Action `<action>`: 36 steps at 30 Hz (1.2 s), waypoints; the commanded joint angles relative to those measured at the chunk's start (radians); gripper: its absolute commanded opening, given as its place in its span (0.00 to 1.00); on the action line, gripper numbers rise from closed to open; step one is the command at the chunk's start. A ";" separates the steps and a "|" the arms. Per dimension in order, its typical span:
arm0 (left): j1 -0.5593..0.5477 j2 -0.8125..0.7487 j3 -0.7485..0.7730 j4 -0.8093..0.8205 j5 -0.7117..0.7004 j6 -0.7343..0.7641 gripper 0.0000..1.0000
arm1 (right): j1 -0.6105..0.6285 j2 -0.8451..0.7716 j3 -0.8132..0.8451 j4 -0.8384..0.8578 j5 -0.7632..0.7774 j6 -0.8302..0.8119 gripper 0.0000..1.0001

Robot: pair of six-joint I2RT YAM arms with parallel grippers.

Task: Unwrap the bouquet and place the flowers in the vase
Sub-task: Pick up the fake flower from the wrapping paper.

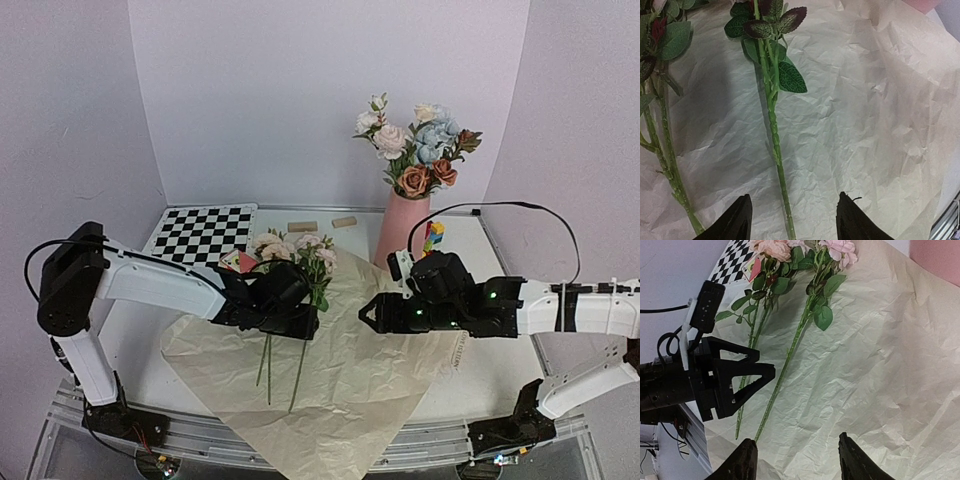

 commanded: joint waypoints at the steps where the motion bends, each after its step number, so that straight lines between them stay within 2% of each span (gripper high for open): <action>1: 0.021 0.066 0.064 -0.021 0.025 -0.006 0.55 | 0.006 -0.009 -0.014 0.020 0.046 -0.004 0.57; 14: 0.045 0.191 0.170 -0.074 0.008 -0.022 0.49 | 0.006 -0.018 -0.036 0.017 0.062 0.002 0.57; 19: 0.059 0.235 0.225 -0.107 0.033 -0.010 0.32 | 0.006 -0.012 -0.036 0.016 0.065 0.001 0.57; 27: 0.061 0.256 0.236 -0.137 0.026 -0.021 0.26 | 0.006 0.000 -0.022 0.014 0.062 0.002 0.57; 29: 0.061 0.264 0.240 -0.139 0.030 -0.021 0.19 | 0.007 -0.001 -0.021 0.014 0.059 0.003 0.57; 32: 0.061 0.253 0.242 -0.147 0.021 -0.022 0.01 | 0.006 -0.003 -0.018 0.012 0.058 0.006 0.57; 36: 0.059 0.154 0.216 -0.150 -0.017 -0.021 0.00 | 0.006 -0.006 -0.006 0.011 0.052 0.011 0.57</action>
